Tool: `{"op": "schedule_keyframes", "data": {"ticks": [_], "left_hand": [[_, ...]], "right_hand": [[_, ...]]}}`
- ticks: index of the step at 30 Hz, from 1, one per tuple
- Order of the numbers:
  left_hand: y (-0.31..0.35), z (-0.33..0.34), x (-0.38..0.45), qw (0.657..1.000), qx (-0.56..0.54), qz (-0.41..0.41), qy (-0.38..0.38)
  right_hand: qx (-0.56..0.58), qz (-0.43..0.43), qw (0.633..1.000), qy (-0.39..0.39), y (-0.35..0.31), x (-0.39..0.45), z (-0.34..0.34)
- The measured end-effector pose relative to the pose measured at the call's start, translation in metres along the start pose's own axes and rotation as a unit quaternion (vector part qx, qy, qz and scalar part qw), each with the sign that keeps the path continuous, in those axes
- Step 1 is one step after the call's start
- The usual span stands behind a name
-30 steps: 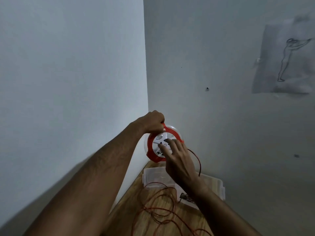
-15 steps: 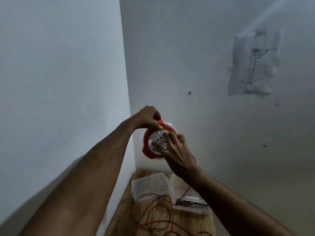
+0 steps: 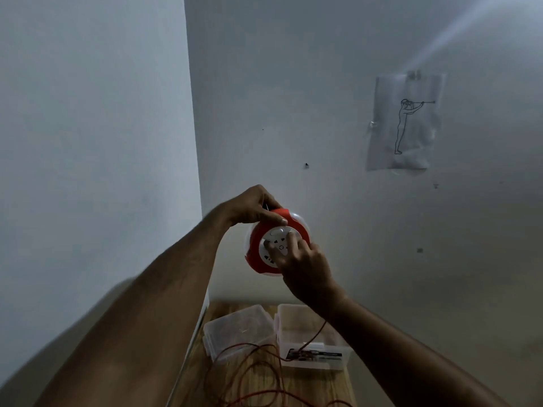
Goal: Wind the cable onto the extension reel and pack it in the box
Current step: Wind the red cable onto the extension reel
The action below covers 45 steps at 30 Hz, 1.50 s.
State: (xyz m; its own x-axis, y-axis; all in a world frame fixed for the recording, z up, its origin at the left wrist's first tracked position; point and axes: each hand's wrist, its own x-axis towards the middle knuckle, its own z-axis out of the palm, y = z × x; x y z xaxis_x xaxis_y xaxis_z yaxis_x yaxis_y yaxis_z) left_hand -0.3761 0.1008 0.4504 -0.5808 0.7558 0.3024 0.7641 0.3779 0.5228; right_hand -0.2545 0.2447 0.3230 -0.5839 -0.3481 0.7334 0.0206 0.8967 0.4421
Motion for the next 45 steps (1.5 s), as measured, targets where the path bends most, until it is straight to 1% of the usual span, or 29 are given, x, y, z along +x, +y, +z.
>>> {"op": "schedule_keyframes", "data": {"ticks": [2,4,6,7,9,12,14,16,18,19,21,22,23,24,25,26,27,28,29,30,31,32,33,34,35,36,38,40,45], "left_hand": [[0.003,0.0,0.007,0.999,0.035,0.004,-0.021],[0.006,-0.002,0.012,0.998,0.058,0.009,-0.03],[0.007,-0.003,0.016,0.998,0.061,0.017,-0.024],[0.006,-0.004,0.017,0.998,0.054,0.018,-0.02],[0.003,-0.003,0.02,0.999,0.037,0.015,-0.013],[0.003,0.005,0.022,0.999,0.037,0.016,-0.009],[0.001,0.009,0.023,0.999,0.041,0.015,-0.02],[-0.002,0.013,0.022,0.998,0.043,0.017,-0.03],[-0.007,0.016,0.022,0.999,0.038,0.015,-0.034],[-0.009,0.018,0.021,0.999,0.035,0.012,-0.036],[-0.012,0.02,0.02,0.999,0.029,0.004,-0.038],[-0.013,0.021,0.02,0.999,0.023,0.002,-0.038],[-0.014,0.02,0.019,0.999,0.017,0.001,-0.039],[-0.015,0.019,0.019,0.999,0.011,0.001,-0.039],[-0.015,0.018,0.019,0.999,0.007,0.001,-0.04],[-0.016,0.016,0.019,0.999,0.005,0.0,-0.041],[-0.017,0.014,0.019,0.999,0.005,0.001,-0.04],[-0.018,0.012,0.019,0.999,0.004,0.002,-0.038],[-0.02,0.011,0.019,0.999,0.003,0.002,-0.036],[-0.021,0.01,0.019,0.999,0.0,0.001,-0.033],[-0.022,0.009,0.018,0.999,-0.004,0.0,-0.033],[-0.023,0.008,0.018,0.999,-0.008,0.0,-0.033],[-0.023,0.008,0.018,0.999,-0.011,0.002,-0.035],[-0.023,0.008,0.018,0.999,-0.014,0.001,-0.036],[-0.023,0.009,0.018,0.999,-0.018,0.0,-0.036],[-0.023,0.009,0.018,0.999,-0.021,-0.001,-0.038],[-0.023,0.01,0.019,0.999,-0.024,-0.001,-0.038],[-0.022,0.012,0.019,0.999,-0.026,-0.003,-0.036],[-0.021,0.017,0.022,0.999,-0.03,0.0,-0.032]], "right_hand": [[0.012,-0.001,1.0,0.012,0.002,0.004,0.003],[0.065,0.02,0.998,0.016,0.003,0.008,0.005],[0.141,0.081,0.986,0.028,0.005,0.01,0.009],[0.188,0.132,0.972,0.042,0.004,0.011,0.009],[0.292,0.256,0.919,0.075,-0.003,0.013,0.007],[0.418,0.418,0.8,0.104,-0.025,0.017,-0.003],[0.499,0.518,0.687,0.101,-0.038,0.02,-0.002],[0.567,0.623,0.532,0.084,-0.045,0.026,-0.003],[0.623,0.699,0.345,0.073,-0.044,0.034,-0.011],[0.654,0.714,0.24,0.073,-0.042,0.037,-0.015],[0.711,0.696,0.038,0.096,-0.037,0.044,-0.026],[0.724,0.679,-0.041,0.115,-0.034,0.045,-0.03],[0.73,0.664,-0.098,0.129,-0.031,0.046,-0.03],[0.733,0.655,-0.127,0.133,-0.028,0.046,-0.03],[0.739,0.649,-0.132,0.124,-0.027,0.045,-0.031],[0.745,0.649,-0.108,0.108,-0.026,0.043,-0.032],[0.749,0.655,-0.042,0.09,-0.027,0.039,-0.033],[0.74,0.665,0.076,0.073,-0.028,0.036,-0.032],[0.704,0.661,0.248,0.072,-0.03,0.031,-0.031],[0.635,0.617,0.453,0.1,-0.032,0.026,-0.025],[0.536,0.524,0.648,0.133,-0.032,0.02,-0.018],[0.429,0.409,0.792,0.144,-0.029,0.013,-0.01],[0.334,0.303,0.883,0.129,-0.027,0.007,-0.003],[0.258,0.221,0.936,0.091,-0.025,0.0,0.003],[0.201,0.166,0.964,0.05,-0.021,-0.006,0.008],[0.163,0.128,0.978,0.023,-0.018,-0.012,0.011],[0.113,0.077,0.991,0.002,-0.01,-0.02,0.014],[0.071,0.054,0.996,-0.011,-0.001,-0.023,0.015],[-0.018,0.008,1.0,0.005,0.01,-0.014,0.016]]}}
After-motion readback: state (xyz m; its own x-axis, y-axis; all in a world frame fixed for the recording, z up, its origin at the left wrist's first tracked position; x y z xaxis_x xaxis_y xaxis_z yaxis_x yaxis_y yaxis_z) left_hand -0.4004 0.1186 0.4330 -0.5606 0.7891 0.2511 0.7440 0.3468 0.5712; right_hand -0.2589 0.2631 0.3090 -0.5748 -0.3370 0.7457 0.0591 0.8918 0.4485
